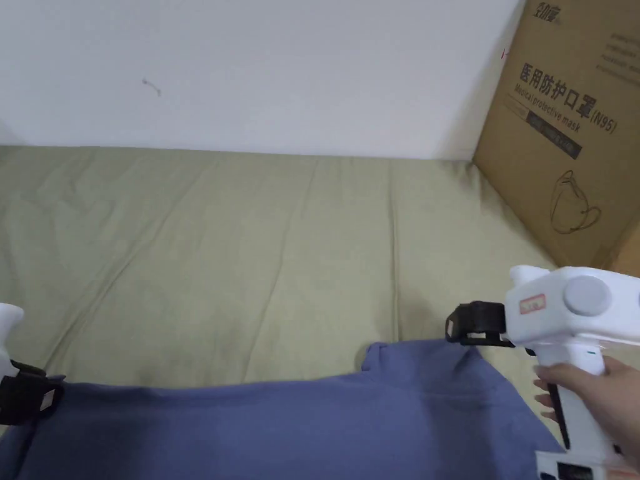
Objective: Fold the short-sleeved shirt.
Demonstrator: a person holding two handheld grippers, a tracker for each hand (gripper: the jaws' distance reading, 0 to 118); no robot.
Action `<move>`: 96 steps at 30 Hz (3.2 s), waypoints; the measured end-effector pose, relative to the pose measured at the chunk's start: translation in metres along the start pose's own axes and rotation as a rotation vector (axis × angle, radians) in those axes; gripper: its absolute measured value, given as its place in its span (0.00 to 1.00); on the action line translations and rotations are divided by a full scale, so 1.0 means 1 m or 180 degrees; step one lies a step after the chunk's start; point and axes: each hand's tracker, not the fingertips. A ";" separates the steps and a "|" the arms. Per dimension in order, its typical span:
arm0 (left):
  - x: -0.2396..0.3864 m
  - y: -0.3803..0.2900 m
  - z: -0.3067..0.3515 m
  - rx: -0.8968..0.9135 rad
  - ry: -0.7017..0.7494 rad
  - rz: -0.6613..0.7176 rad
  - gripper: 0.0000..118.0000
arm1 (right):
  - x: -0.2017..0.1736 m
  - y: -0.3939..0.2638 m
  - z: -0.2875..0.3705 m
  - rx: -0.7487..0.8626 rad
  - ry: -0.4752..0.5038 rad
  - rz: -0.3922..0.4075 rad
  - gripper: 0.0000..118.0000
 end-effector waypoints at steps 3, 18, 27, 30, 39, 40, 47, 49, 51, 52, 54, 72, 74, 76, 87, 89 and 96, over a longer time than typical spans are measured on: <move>0.006 -0.002 0.012 0.0080 -0.0033 0.0029 0.03 | 0.009 0.010 -0.041 -0.0251 -0.0108 -0.0298 0.99; -0.017 -0.012 0.012 0.0250 -0.0192 0.0409 0.03 | 0.023 -0.012 0.033 0.0148 0.0002 -0.0013 0.03; -0.012 -0.055 0.071 0.0583 -0.0355 0.0421 0.03 | 0.063 -0.101 0.166 0.0624 0.0380 -0.0394 0.03; -0.008 -0.083 0.088 0.0597 -0.0390 0.0408 0.03 | 0.075 -0.149 0.191 0.0570 0.0447 -0.0565 0.03; 0.000 -0.174 0.075 0.0109 -0.0356 0.0142 0.03 | 0.092 -0.274 0.181 0.0092 0.0390 -0.0870 0.03; -0.001 -0.181 0.071 0.0073 -0.0355 0.0145 0.03 | 0.093 -0.281 0.176 0.0083 0.0378 -0.0880 0.03; 0.004 -0.206 0.073 -0.0005 -0.0426 0.0368 0.36 | 0.097 -0.289 0.166 0.0020 0.0196 -0.0868 0.32; 0.003 -0.208 0.078 -0.0003 -0.0403 0.0444 0.74 | 0.091 -0.289 0.174 0.0080 0.0056 -0.0773 0.84; 0.008 -0.208 0.086 0.0041 -0.0429 0.0504 0.97 | 0.086 -0.285 0.186 0.0211 0.0062 -0.0730 0.96; 0.010 -0.206 0.091 0.0128 -0.0425 0.0525 0.97 | 0.079 -0.282 0.195 0.0323 0.0114 -0.0688 0.96; 0.021 -0.200 0.105 0.0345 -0.0471 0.0591 0.97 | 0.065 -0.276 0.209 0.0434 0.0186 -0.0574 0.96; 0.161 -0.156 0.095 0.1050 0.0077 0.0236 0.00 | -0.083 -0.258 0.204 0.0941 -0.0078 0.0367 0.00; 0.157 -0.156 0.096 0.1056 0.0079 0.0217 0.00 | -0.084 -0.260 0.201 0.0898 -0.0122 0.0357 0.00; 0.146 -0.156 0.100 0.1048 0.0066 0.0243 0.00 | -0.085 -0.262 0.199 0.0879 -0.0256 0.0427 0.00; -0.037 -0.220 0.092 0.0824 -0.1586 0.1840 0.47 | -0.076 -0.267 0.212 0.0702 -0.0146 0.0442 0.00; -0.052 -0.229 0.082 0.0664 -0.1330 0.1832 0.81 | -0.078 -0.266 0.215 0.0683 -0.0146 0.0429 0.00; -0.083 -0.252 0.025 0.0465 -0.1776 0.2274 1.00 | -0.083 -0.260 0.213 0.0601 -0.0151 0.0402 0.00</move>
